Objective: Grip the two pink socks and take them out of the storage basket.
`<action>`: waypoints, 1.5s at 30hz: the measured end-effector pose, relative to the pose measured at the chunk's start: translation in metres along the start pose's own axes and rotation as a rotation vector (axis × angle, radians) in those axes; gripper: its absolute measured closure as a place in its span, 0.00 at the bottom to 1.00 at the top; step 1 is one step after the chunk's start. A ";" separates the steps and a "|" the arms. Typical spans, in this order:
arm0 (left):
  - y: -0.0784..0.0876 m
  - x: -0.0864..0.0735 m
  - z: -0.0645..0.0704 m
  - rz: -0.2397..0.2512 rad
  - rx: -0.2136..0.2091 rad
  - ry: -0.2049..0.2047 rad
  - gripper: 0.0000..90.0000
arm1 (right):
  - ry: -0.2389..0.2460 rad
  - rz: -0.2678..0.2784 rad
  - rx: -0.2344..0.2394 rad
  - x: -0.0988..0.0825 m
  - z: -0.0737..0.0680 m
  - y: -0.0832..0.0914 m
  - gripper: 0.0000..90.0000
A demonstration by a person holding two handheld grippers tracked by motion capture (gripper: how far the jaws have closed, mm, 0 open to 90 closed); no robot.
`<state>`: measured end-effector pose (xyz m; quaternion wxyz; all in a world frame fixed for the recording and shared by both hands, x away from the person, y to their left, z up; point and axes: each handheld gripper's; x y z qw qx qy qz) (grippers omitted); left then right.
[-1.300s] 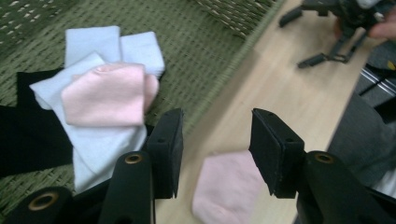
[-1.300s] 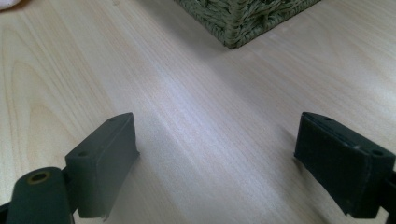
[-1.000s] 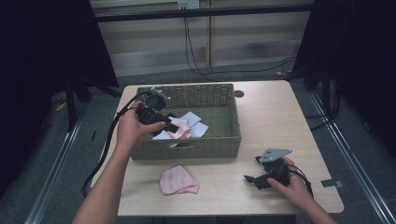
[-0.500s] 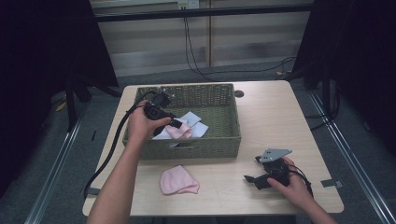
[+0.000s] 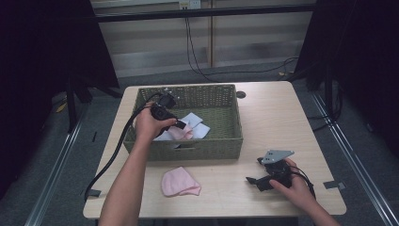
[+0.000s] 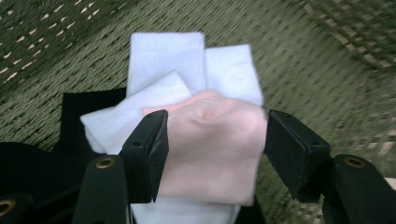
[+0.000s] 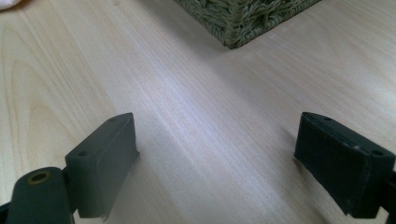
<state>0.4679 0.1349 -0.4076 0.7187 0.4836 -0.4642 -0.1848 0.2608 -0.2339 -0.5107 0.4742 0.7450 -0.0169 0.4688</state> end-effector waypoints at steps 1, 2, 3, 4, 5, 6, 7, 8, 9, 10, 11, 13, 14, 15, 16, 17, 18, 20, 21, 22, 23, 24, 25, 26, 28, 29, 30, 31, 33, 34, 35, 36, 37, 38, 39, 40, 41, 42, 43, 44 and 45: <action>-0.003 0.000 0.000 0.003 0.005 0.008 0.43 | 0.000 0.000 0.000 0.000 0.000 0.000 0.14; -0.003 0.000 -0.002 -0.011 0.001 -0.002 0.44 | 0.000 0.000 0.000 0.000 0.000 0.000 0.13; -0.005 0.000 -0.002 -0.015 0.002 -0.003 0.44 | 0.000 0.000 0.000 0.000 0.000 0.000 0.13; -0.006 0.000 -0.002 -0.014 0.008 0.007 0.45 | 0.000 0.000 0.000 0.000 0.000 0.000 0.13; -0.007 0.000 -0.003 -0.025 0.004 -0.005 0.45 | 0.000 0.000 0.000 0.000 0.000 0.000 0.13; -0.008 0.000 -0.003 -0.034 0.006 -0.007 0.45 | 0.000 0.000 0.000 0.000 0.000 0.000 0.13; -0.010 0.000 -0.003 -0.033 0.010 -0.011 0.45 | 0.000 0.000 0.000 0.000 0.000 0.000 0.13; -0.012 0.000 -0.003 -0.032 0.015 -0.005 0.45 | 0.000 0.000 0.000 0.000 0.000 0.000 0.13; -0.013 0.000 -0.004 -0.044 0.013 -0.015 0.45 | -0.001 -0.001 0.001 0.000 0.000 0.000 0.13; -0.015 0.000 -0.004 -0.043 0.013 -0.019 0.45 | -0.001 0.000 0.001 0.000 0.000 0.000 0.13; -0.018 0.000 -0.004 -0.040 0.014 -0.021 0.45 | 0.000 -0.001 0.001 0.000 0.000 0.000 0.13; -0.022 0.000 -0.005 -0.049 0.004 -0.022 0.44 | 0.000 -0.001 0.001 0.000 0.000 0.000 0.14; -0.025 0.000 -0.004 -0.047 0.002 -0.017 0.44 | -0.002 -0.001 0.001 0.000 0.000 0.000 0.13; -0.027 0.000 -0.005 -0.058 -0.002 -0.021 0.43 | -0.003 -0.002 0.001 0.000 0.000 0.000 0.13; -0.028 0.000 -0.004 -0.058 -0.007 -0.019 0.43 | -0.003 -0.001 0.002 0.000 0.000 0.000 0.13; -0.030 0.000 -0.004 -0.058 -0.005 -0.022 0.44 | -0.003 -0.002 0.002 0.000 0.000 0.000 0.14; -0.032 0.000 -0.004 -0.060 -0.014 -0.020 0.46 | -0.002 -0.002 0.002 0.000 0.000 0.000 0.14; -0.036 -0.001 -0.003 -0.068 -0.015 -0.021 0.53 | -0.002 -0.002 0.002 0.000 0.000 0.000 0.13; -0.037 -0.001 -0.003 -0.071 -0.010 -0.020 0.55 | -0.002 -0.002 0.002 0.000 0.000 0.000 0.13; -0.037 -0.001 -0.003 -0.075 -0.008 -0.017 0.59 | -0.002 -0.002 0.003 0.000 0.000 0.000 0.13; -0.037 -0.001 -0.004 -0.076 -0.011 -0.011 0.62 | -0.003 -0.002 0.003 0.000 0.000 0.000 0.13; -0.037 -0.001 -0.003 -0.072 -0.007 0.001 0.66 | -0.003 -0.002 0.003 0.000 -0.001 0.000 0.14; -0.036 -0.001 -0.004 -0.079 -0.007 -0.007 0.69 | -0.002 -0.003 0.004 0.000 -0.001 0.000 0.14; -0.035 -0.001 -0.004 -0.085 -0.011 -0.001 0.76 | -0.002 -0.003 0.004 0.000 -0.001 0.000 0.13; -0.035 -0.001 -0.003 -0.086 -0.007 0.007 0.85 | -0.002 -0.003 0.004 0.000 -0.001 0.000 0.14; -0.034 -0.001 -0.003 -0.097 -0.010 0.005 0.89 | 0.001 -0.004 0.005 0.000 0.000 0.000 0.13; -0.034 -0.001 -0.003 -0.105 -0.014 0.008 0.96 | 0.001 -0.004 0.005 0.000 0.000 0.000 0.13; -0.033 -0.001 -0.003 -0.120 -0.014 -0.004 0.99 | 0.001 -0.004 0.005 0.000 0.000 0.000 0.13; -0.032 -0.001 -0.002 -0.123 -0.014 -0.002 1.00 | 0.002 -0.004 0.005 0.000 0.000 0.000 0.14; -0.031 -0.001 -0.002 -0.119 -0.015 0.004 1.00 | 0.001 -0.004 0.005 0.000 0.000 0.000 0.13; -0.029 -0.001 -0.002 -0.134 -0.015 -0.008 1.00 | 0.001 -0.004 0.005 0.000 0.000 0.000 0.14; -0.028 -0.001 -0.002 -0.126 -0.013 -0.008 1.00 | 0.001 -0.004 0.005 0.000 0.000 0.000 0.13; -0.026 -0.001 -0.001 -0.124 -0.017 -0.001 1.00 | 0.001 -0.004 0.005 0.000 0.000 0.000 0.13; -0.023 -0.001 -0.001 -0.130 -0.015 -0.003 1.00 | 0.001 -0.004 0.005 0.000 0.000 0.000 0.13; -0.021 -0.001 -0.002 -0.127 -0.017 -0.003 1.00 | 0.001 -0.004 0.005 0.000 0.000 0.000 0.13; -0.017 -0.001 -0.001 -0.119 -0.023 0.012 1.00 | 0.001 -0.004 0.005 0.000 0.000 0.000 0.13; -0.016 -0.001 -0.001 -0.112 -0.022 0.014 1.00 | 0.001 -0.004 0.005 0.000 0.000 0.000 0.13; -0.012 -0.001 0.000 -0.113 -0.022 0.017 1.00 | 0.001 -0.004 0.005 0.000 0.000 0.000 0.14; -0.008 -0.001 0.000 -0.114 -0.023 0.024 1.00 | 0.001 -0.004 0.005 0.000 0.000 0.000 0.13; -0.006 -0.001 0.000 -0.104 -0.023 0.030 1.00 | 0.001 -0.004 0.005 0.000 0.000 0.000 0.13; -0.003 -0.001 0.000 -0.109 -0.027 0.024 1.00 | 0.001 -0.004 0.005 0.000 0.000 0.000 0.14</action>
Point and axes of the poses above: each handheld gripper's, and its own axes: y roughly backward along the jaws, x roughly out of its top, z roughly to its right, and after that the axes turned 6 degrees about -y, right-handed
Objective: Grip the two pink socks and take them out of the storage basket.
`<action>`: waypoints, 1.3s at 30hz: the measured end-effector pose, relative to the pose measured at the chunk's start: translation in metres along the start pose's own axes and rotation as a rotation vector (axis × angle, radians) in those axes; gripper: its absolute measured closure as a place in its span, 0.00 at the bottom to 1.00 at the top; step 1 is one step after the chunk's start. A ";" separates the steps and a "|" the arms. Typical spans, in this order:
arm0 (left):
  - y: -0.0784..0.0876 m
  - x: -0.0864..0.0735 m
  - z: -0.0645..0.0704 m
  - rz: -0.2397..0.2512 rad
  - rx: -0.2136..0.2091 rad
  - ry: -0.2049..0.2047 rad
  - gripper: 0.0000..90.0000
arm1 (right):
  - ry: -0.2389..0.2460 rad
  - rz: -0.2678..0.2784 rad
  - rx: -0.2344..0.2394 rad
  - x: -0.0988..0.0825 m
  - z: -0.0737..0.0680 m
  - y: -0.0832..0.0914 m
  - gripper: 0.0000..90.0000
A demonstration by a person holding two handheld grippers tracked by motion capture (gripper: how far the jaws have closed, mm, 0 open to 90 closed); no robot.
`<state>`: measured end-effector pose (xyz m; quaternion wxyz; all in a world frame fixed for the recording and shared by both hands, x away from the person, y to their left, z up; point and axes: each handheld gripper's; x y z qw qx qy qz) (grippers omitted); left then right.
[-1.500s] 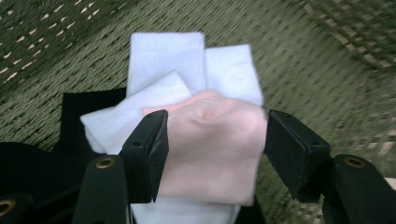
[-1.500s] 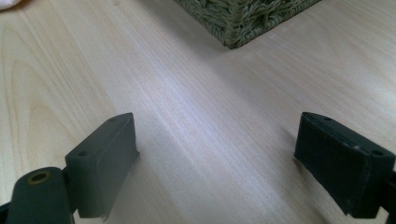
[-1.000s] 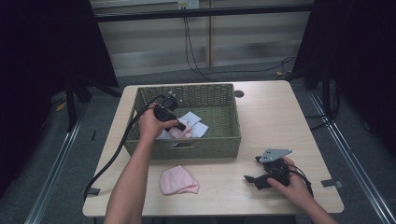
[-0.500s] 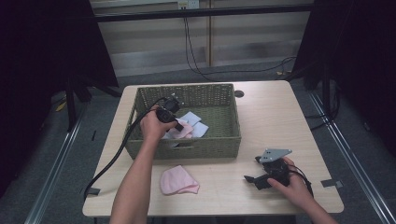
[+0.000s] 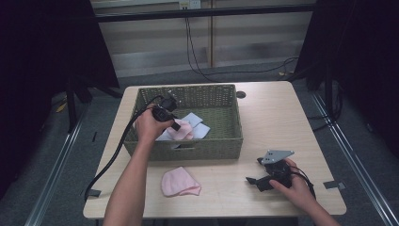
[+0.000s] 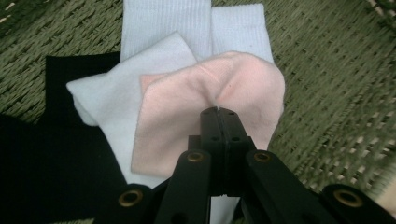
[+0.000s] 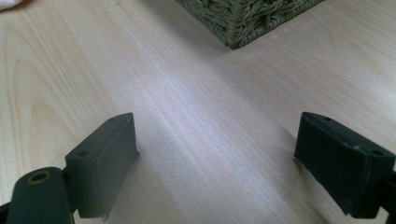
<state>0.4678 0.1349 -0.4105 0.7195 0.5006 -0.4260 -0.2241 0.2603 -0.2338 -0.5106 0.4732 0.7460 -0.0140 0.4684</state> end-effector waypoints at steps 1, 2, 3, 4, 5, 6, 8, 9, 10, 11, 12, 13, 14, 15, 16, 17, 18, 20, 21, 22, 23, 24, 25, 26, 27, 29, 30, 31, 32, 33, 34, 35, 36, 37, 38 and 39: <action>0.002 -0.001 0.000 0.001 -0.001 -0.002 1.00 | 0.000 0.000 0.000 0.000 0.000 0.000 0.13; 0.004 -0.001 0.000 0.001 -0.002 -0.001 1.00 | 0.000 0.000 0.000 0.000 0.000 0.000 0.13; 0.007 -0.001 0.001 0.010 -0.003 0.010 1.00 | -0.003 0.001 0.000 0.000 0.000 0.000 0.13; 0.010 -0.002 0.000 0.013 -0.006 0.004 1.00 | -0.003 0.001 0.000 0.000 0.000 0.000 0.13; 0.014 -0.002 0.000 0.018 -0.014 0.005 1.00 | -0.003 0.001 0.000 0.000 0.000 0.000 0.13; 0.018 -0.002 0.000 0.026 -0.015 0.012 1.00 | -0.003 0.001 0.000 0.000 0.000 0.000 0.14; 0.024 -0.002 0.000 0.026 -0.009 0.015 1.00 | -0.003 0.001 0.000 0.000 0.000 0.000 0.14; 0.027 -0.002 0.000 0.021 -0.008 0.014 1.00 | -0.003 0.001 0.000 0.000 0.000 0.000 0.14; 0.030 -0.001 0.000 0.023 -0.008 0.014 1.00 | -0.003 0.001 0.000 0.000 0.000 0.000 0.13; 0.032 -0.001 0.001 0.026 -0.007 0.010 1.00 | -0.003 0.001 0.000 0.000 0.000 0.000 0.14; 0.034 0.000 0.001 0.025 -0.009 0.010 1.00 | -0.003 0.001 0.000 0.000 0.000 0.000 0.14; 0.034 0.001 0.001 0.025 -0.009 0.002 1.00 | -0.003 0.001 0.000 0.000 0.000 0.000 0.14; 0.032 0.001 0.002 0.025 -0.010 0.002 1.00 | -0.003 0.001 0.000 0.000 0.000 0.000 0.14; 0.030 0.001 0.002 0.019 -0.010 -0.005 1.00 | -0.003 0.001 0.000 0.000 0.000 0.000 0.13; 0.025 0.001 0.002 0.029 -0.014 0.003 1.00 | -0.003 0.001 0.000 0.000 0.000 0.000 0.13; 0.021 0.000 0.001 0.022 -0.016 0.002 1.00 | -0.003 0.001 0.000 0.000 0.000 0.000 0.13; 0.017 0.000 0.001 0.019 -0.016 0.003 1.00 | -0.003 0.001 0.000 0.000 0.000 0.000 0.13; 0.006 -0.003 -0.002 0.021 0.000 0.013 0.96 | -0.002 0.001 0.000 0.000 0.000 0.000 0.13; 0.002 -0.004 -0.005 0.029 0.021 0.001 0.85 | -0.002 0.001 0.000 0.000 0.000 0.000 0.14; -0.002 -0.006 -0.007 0.039 0.021 0.014 0.72 | -0.001 0.001 0.000 0.000 0.000 0.000 0.13; -0.004 -0.008 -0.009 0.038 0.024 0.019 0.68 | -0.001 0.002 0.000 0.000 0.000 0.000 0.13; -0.007 -0.009 -0.011 0.027 0.034 0.020 0.63 | -0.001 0.002 0.001 0.000 0.000 0.000 0.14; -0.008 -0.009 -0.011 0.022 0.040 0.019 0.56 | 0.000 0.002 0.001 0.000 0.000 0.000 0.13; -0.009 -0.010 -0.012 0.019 0.050 0.020 0.54 | 0.000 0.002 0.001 0.000 0.000 0.000 0.13; -0.009 -0.011 -0.013 0.015 0.054 0.017 0.53 | 0.000 0.002 0.001 0.000 0.000 0.000 0.13; -0.010 -0.012 -0.014 0.019 0.056 0.019 0.47 | 0.000 0.001 0.001 0.000 0.000 0.000 0.13; -0.010 -0.012 -0.015 0.010 0.057 0.016 0.45 | 0.000 0.002 0.001 0.000 0.000 0.000 0.13; -0.011 -0.013 -0.015 0.008 0.065 0.013 0.43 | 0.000 0.002 0.001 0.000 0.000 0.000 0.13; -0.013 -0.013 -0.016 0.002 0.071 0.008 0.41 | 0.000 0.002 0.001 0.000 0.000 0.000 0.14; -0.014 -0.013 -0.017 -0.011 0.073 0.005 0.39 | 0.000 0.002 0.001 0.000 0.000 0.000 0.13; -0.016 -0.014 -0.018 -0.013 0.071 0.006 0.38 | 0.000 0.002 0.001 0.000 0.000 0.000 0.13; -0.018 -0.014 -0.019 -0.016 0.067 0.009 0.38 | 0.000 0.002 0.001 0.000 0.000 0.000 0.13; -0.021 -0.015 -0.020 -0.020 0.058 0.016 0.38 | 0.000 0.002 0.001 0.000 0.000 0.000 0.13; -0.023 -0.015 -0.021 -0.025 0.050 0.022 0.38 | 0.000 0.002 0.001 0.000 0.000 0.000 0.14; -0.026 -0.016 -0.021 -0.033 0.041 0.024 0.39 | 0.000 0.002 0.001 0.000 0.000 0.000 0.13; -0.030 -0.016 -0.021 -0.031 0.036 0.030 0.40 | 0.000 0.002 0.001 0.000 0.000 0.000 0.13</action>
Point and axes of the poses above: each handheld gripper's, and its own axes: y roughly backward along the jaws, x roughly out of its top, z roughly to its right, and after that the axes turned 6 degrees about -y, right-handed
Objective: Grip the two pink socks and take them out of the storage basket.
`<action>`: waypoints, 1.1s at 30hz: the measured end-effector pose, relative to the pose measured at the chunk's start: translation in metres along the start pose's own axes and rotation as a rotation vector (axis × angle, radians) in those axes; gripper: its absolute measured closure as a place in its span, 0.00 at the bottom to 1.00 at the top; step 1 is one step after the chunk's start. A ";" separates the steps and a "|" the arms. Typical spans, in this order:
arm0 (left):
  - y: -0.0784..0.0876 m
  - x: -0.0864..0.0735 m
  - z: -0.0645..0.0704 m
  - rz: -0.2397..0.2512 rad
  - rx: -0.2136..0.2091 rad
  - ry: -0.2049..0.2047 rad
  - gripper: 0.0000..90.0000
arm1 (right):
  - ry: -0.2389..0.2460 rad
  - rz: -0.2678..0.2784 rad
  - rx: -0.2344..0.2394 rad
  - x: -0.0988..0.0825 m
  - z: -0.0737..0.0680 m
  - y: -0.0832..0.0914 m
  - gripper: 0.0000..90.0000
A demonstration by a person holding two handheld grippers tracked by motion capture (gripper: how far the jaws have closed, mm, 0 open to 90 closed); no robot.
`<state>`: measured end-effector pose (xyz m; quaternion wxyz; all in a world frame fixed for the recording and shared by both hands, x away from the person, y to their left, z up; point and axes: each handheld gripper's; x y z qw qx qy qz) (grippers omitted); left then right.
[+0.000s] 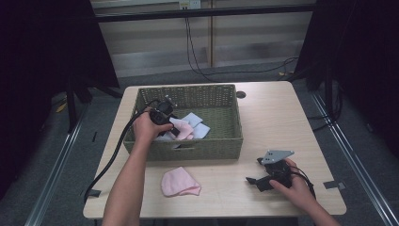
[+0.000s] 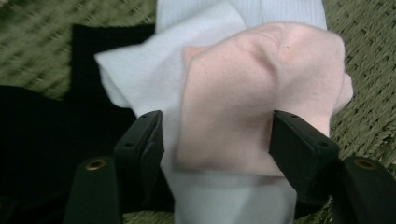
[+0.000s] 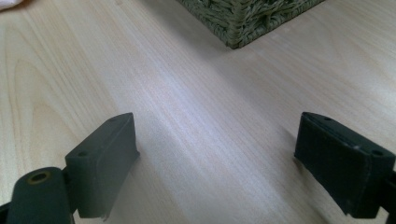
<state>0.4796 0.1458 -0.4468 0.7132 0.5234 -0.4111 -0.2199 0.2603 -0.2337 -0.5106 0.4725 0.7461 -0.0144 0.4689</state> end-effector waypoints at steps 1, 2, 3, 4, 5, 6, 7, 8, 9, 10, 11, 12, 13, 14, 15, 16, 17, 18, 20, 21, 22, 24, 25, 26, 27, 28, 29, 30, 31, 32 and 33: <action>-0.001 0.000 0.000 -0.007 -0.008 -0.003 0.41 | 0.000 0.000 0.000 0.000 0.000 0.000 0.13; -0.002 0.000 0.000 -0.015 -0.021 -0.006 0.49 | 0.000 0.000 0.000 0.000 0.000 0.000 0.13; -0.002 0.000 0.001 -0.015 -0.012 -0.004 0.54 | 0.000 0.000 0.001 0.000 0.000 0.000 0.13; 0.000 0.000 0.001 -0.013 -0.009 -0.003 0.63 | 0.000 0.000 0.001 0.000 0.000 0.000 0.14; 0.004 0.000 0.001 -0.007 -0.006 0.007 0.72 | 0.000 0.000 0.001 0.000 0.000 0.000 0.13; 0.008 0.000 0.000 0.005 -0.004 0.002 0.86 | 0.001 0.000 0.001 0.000 0.000 0.000 0.13; 0.011 0.000 0.001 0.012 -0.006 0.005 0.91 | 0.001 0.000 0.001 0.000 0.000 0.000 0.13; 0.013 0.001 0.001 0.011 -0.010 0.010 0.94 | 0.000 0.000 0.001 0.000 0.000 0.000 0.13; 0.018 0.003 0.002 -0.001 -0.015 0.024 0.96 | 0.001 0.000 0.001 0.000 0.000 0.000 0.13; 0.020 0.004 0.002 -0.011 -0.017 0.027 0.96 | 0.000 0.000 0.001 0.000 0.000 0.000 0.13; 0.024 0.006 0.004 -0.014 -0.023 0.020 0.97 | 0.000 0.000 0.001 0.000 0.000 0.000 0.13; 0.026 0.007 0.005 -0.014 -0.029 0.017 0.97 | 0.000 0.000 0.002 0.000 0.000 0.000 0.13; 0.029 0.008 0.006 -0.006 -0.036 0.016 0.97 | 0.000 0.001 0.003 0.000 0.000 0.000 0.13; 0.031 0.010 0.007 0.001 -0.039 0.018 0.97 | 0.000 0.000 0.001 0.000 0.000 0.000 0.13; 0.034 0.011 0.008 0.002 -0.045 0.016 0.97 | 0.000 0.000 0.001 0.000 0.000 0.000 0.13; 0.036 0.011 0.009 0.009 -0.049 0.016 0.97 | 0.000 0.001 0.003 0.000 0.000 0.000 0.13; 0.040 0.012 0.010 0.017 -0.056 0.020 0.97 | 0.000 0.000 0.001 0.000 0.000 0.000 0.13; 0.042 0.013 0.010 0.016 -0.064 0.016 0.97 | 0.000 0.001 0.003 0.000 0.000 0.000 0.13; 0.048 0.013 0.012 0.020 -0.065 0.012 0.97 | 0.000 0.000 0.002 0.000 0.000 0.000 0.13; 0.052 0.014 0.013 0.019 -0.068 0.009 0.97 | 0.000 0.001 0.003 0.000 0.000 0.000 0.13; 0.055 0.014 0.013 0.026 -0.073 0.009 0.97 | 0.000 0.001 0.002 0.000 0.000 0.000 0.13; 0.063 0.014 0.014 0.041 -0.083 0.013 0.97 | 0.000 0.001 0.003 0.000 0.000 0.000 0.13; 0.068 0.015 0.014 0.042 -0.085 0.006 0.97 | 0.000 0.001 0.003 0.000 0.000 0.000 0.13; 0.071 0.015 0.015 0.049 -0.088 0.009 0.97 | 0.000 0.000 0.002 0.000 0.000 0.000 0.13; 0.075 0.016 0.016 0.051 -0.088 0.009 0.97 | 0.000 0.001 0.003 0.000 0.000 0.000 0.13; 0.079 0.016 0.016 0.047 -0.089 0.003 0.97 | 0.000 0.001 0.003 0.000 0.000 0.000 0.13; 0.082 0.017 0.017 0.049 -0.089 0.000 0.97 | 0.000 0.001 0.003 0.000 0.000 0.000 0.13; 0.085 0.017 0.018 0.049 -0.087 -0.001 0.97 | 0.002 0.003 0.003 0.000 0.000 0.000 0.13; 0.089 0.018 0.019 0.048 -0.089 -0.002 0.97 | 0.003 0.003 0.003 0.000 0.000 0.000 0.13; 0.092 0.019 0.020 0.046 -0.090 -0.002 0.97 | 0.003 0.004 0.002 0.000 0.000 0.000 0.13; 0.095 0.019 0.020 0.044 -0.090 -0.013 0.97 | 0.004 0.002 0.000 0.000 0.000 0.000 0.14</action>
Point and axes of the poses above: each handheld gripper's, and its own axes: y roughly backward along the jaws, x roughly out of its top, z roughly to its right, and after that the axes turned 6 degrees about -y, right-handed
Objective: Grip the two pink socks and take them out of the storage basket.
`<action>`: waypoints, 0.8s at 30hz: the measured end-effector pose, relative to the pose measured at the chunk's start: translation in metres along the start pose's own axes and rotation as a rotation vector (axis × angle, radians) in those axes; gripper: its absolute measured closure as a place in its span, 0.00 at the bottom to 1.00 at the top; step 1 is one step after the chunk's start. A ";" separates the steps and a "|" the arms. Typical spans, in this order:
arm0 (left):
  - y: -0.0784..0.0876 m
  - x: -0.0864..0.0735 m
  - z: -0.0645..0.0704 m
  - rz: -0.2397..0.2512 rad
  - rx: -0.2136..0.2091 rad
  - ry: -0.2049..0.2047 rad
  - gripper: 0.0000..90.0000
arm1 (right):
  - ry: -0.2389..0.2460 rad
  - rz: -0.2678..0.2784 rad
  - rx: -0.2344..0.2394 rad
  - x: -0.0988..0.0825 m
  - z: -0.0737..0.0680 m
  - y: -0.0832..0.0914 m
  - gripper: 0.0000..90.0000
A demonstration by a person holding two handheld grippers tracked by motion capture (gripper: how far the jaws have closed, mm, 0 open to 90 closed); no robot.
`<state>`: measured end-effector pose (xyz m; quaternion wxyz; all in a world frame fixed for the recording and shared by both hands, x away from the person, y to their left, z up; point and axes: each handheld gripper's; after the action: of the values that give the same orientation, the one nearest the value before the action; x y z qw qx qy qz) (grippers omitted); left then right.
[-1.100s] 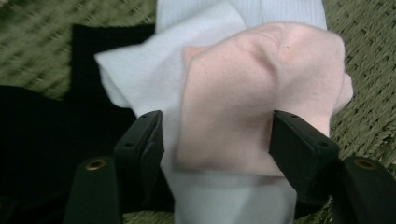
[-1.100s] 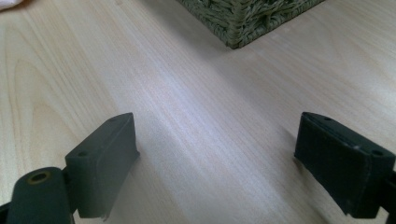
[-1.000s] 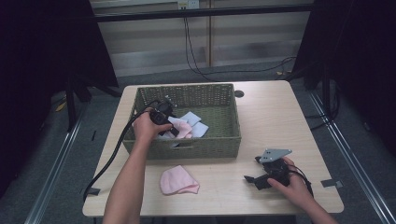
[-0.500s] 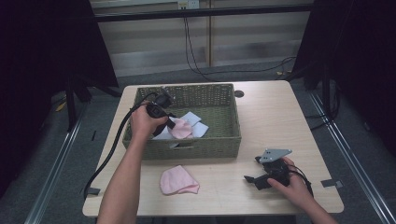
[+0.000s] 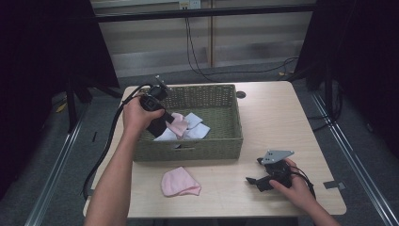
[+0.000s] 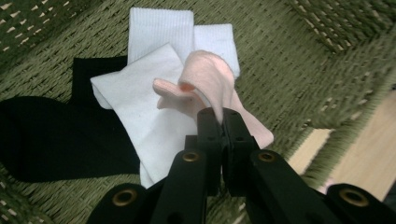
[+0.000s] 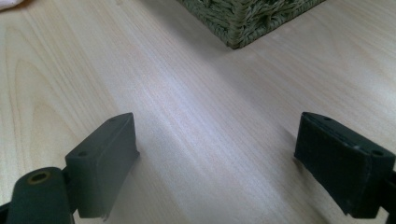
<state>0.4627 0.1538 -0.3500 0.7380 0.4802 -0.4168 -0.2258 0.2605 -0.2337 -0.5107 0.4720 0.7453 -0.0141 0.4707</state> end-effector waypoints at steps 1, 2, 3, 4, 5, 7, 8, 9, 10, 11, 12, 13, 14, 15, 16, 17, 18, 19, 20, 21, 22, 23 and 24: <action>0.001 0.000 0.001 0.008 0.001 0.004 0.97 | 0.000 0.001 0.001 0.000 0.000 0.000 0.13; 0.005 0.000 0.003 0.011 -0.002 0.003 0.97 | 0.000 0.001 0.001 0.000 0.000 0.000 0.13; 0.006 0.000 0.003 0.014 0.000 0.000 0.97 | -0.001 0.000 0.000 0.000 0.000 0.000 0.13; 0.008 0.000 0.003 0.017 0.002 0.004 0.97 | -0.001 0.001 0.001 0.000 0.000 0.000 0.13; 0.009 0.000 0.004 0.018 0.001 0.006 0.97 | -0.001 0.001 0.001 0.000 0.000 0.000 0.13; 0.013 0.000 0.005 0.017 -0.003 0.003 0.97 | -0.001 0.000 0.000 0.000 0.000 0.000 0.13; 0.014 0.000 0.006 0.015 -0.004 0.002 0.97 | -0.001 0.001 0.002 0.000 0.000 0.000 0.13; 0.016 0.000 0.007 0.027 -0.001 0.002 0.97 | -0.001 0.000 0.001 0.000 0.000 0.000 0.13; 0.018 0.000 0.007 0.023 -0.004 -0.001 0.97 | 0.000 0.000 0.000 0.000 0.000 0.000 0.13; 0.020 0.000 0.008 0.024 -0.005 -0.002 0.97 | 0.000 0.000 0.000 0.000 0.000 0.000 0.13; 0.022 0.001 0.009 0.023 -0.006 -0.004 0.97 | 0.000 0.000 0.000 0.000 0.000 0.000 0.14; 0.023 0.001 0.010 0.032 -0.009 -0.002 0.97 | -0.001 0.001 0.002 0.000 0.000 0.000 0.13; 0.025 0.002 0.011 0.029 -0.012 -0.001 0.97 | -0.003 0.000 0.002 0.000 0.000 0.000 0.14; 0.027 0.002 0.012 0.031 -0.011 -0.003 0.97 | -0.003 0.000 0.002 0.000 0.000 0.000 0.13; 0.029 0.002 0.012 0.026 -0.014 -0.005 0.97 | -0.003 -0.001 0.000 0.000 0.000 0.000 0.13; 0.031 0.003 0.013 0.025 -0.013 -0.007 0.97 | -0.003 0.000 0.001 0.000 0.000 0.000 0.13; 0.033 0.003 0.013 0.026 -0.013 -0.005 0.97 | -0.003 0.000 0.001 0.000 0.000 0.000 0.13; 0.034 0.003 0.014 0.025 -0.017 -0.006 0.97 | -0.003 -0.001 0.001 0.000 0.000 0.000 0.13; 0.036 0.003 0.015 0.025 -0.016 -0.007 0.97 | -0.003 -0.001 0.000 0.000 0.000 0.000 0.13; 0.038 0.004 0.015 0.020 -0.018 -0.006 0.97 | -0.003 0.000 0.002 0.000 0.000 0.000 0.14; 0.040 0.004 0.016 0.025 -0.023 -0.004 0.97 | -0.003 -0.001 0.000 0.000 0.000 0.000 0.13; 0.041 0.003 0.018 0.033 -0.023 0.000 0.97 | -0.003 0.000 0.001 0.000 0.000 0.000 0.14; 0.044 0.004 0.018 0.024 -0.029 -0.007 0.97 | -0.003 0.000 0.002 0.000 0.000 0.000 0.13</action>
<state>0.4467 0.1607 -0.3055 0.7460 0.4638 -0.4217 -0.2247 0.2604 -0.2336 -0.5107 0.4714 0.7465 -0.0144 0.4694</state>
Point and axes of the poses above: each handheld gripper's, and its own axes: y roughly backward along the jaws, x roughly out of its top, z roughly to its right, and after that the axes turned 6 degrees about -y, right-handed
